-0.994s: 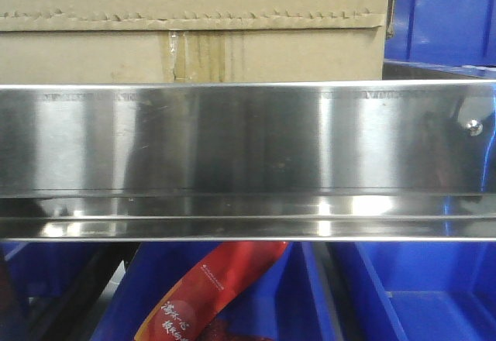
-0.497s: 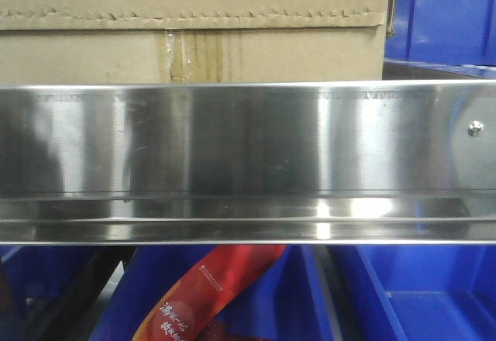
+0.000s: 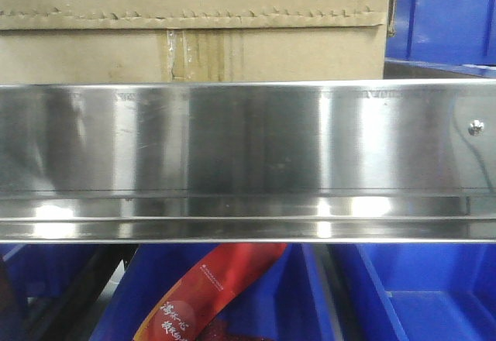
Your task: Grab carton from right shelf to conveyor
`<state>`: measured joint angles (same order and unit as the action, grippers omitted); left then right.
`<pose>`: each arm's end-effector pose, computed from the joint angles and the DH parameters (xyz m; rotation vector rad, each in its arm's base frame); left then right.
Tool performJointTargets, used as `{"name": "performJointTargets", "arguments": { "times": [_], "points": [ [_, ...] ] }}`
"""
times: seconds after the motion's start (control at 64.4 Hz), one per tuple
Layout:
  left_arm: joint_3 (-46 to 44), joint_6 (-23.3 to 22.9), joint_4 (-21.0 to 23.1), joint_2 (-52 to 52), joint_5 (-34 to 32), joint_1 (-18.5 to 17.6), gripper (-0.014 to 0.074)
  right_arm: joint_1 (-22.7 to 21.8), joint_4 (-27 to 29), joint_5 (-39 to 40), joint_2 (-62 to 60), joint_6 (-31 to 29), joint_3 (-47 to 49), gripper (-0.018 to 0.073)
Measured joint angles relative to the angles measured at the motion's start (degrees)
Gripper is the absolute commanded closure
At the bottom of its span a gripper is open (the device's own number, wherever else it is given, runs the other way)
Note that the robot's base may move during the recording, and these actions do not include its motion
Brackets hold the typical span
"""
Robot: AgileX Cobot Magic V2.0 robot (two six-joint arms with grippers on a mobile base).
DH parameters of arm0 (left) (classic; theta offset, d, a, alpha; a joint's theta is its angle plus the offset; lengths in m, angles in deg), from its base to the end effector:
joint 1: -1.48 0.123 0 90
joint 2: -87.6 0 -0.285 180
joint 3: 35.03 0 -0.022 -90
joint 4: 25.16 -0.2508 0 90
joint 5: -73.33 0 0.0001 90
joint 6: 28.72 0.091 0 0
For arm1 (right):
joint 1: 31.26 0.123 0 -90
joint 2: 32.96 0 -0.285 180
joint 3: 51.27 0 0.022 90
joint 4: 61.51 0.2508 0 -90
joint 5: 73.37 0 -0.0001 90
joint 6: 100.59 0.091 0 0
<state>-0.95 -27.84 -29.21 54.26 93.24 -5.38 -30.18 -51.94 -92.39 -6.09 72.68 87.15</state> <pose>0.0756 -0.0069 0.4005 0.1341 1.5175 -0.0119 0.0616 0.0061 0.3687 -0.0268 1.5228 0.0888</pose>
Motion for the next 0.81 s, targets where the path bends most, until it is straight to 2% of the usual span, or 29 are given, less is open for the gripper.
{"name": "performJointTargets", "arguments": {
  "times": [0.171, 0.248, 0.342, 0.512, 0.668, 0.807],
  "points": [
    [-8.83, 3.55, 0.00, -8.84, 5.46, -11.49, 0.0120, 3.48, 2.03, -3.64, 6.22, 0.00, 7.30, 0.0000],
    [-14.07, 4.05, 0.00, -14.74, 8.27, -16.47, 0.0120, 7.38, 2.43, -4.18, 10.40, 0.00, 11.07, 0.0000],
    [-20.22, 4.16, 0.00, -21.70, 11.06, -19.85, 0.0120, 12.45, 2.67, -6.39, 16.31, 0.00, 17.19, 0.0000],
    [-34.29, -1.36, -0.10, -33.67, 17.97, -19.30, 0.0120, 19.58, 2.96, -14.93, 30.08, 0.00, 31.48, 0.0000],
    [-47.53, -5.55, -0.20, -43.68, 26.93, -14.67, 0.0120, 20.73, 3.07, -24.65, 43.37, 0.73, 48.42, 0.0000],
    [-58.49, -7.59, -0.43, -51.92, 37.09, -9.84, 0.0120, 20.73, 0.66, -35.60, 55.48, 5.45, 64.57, 0.0000]
  ]
}}
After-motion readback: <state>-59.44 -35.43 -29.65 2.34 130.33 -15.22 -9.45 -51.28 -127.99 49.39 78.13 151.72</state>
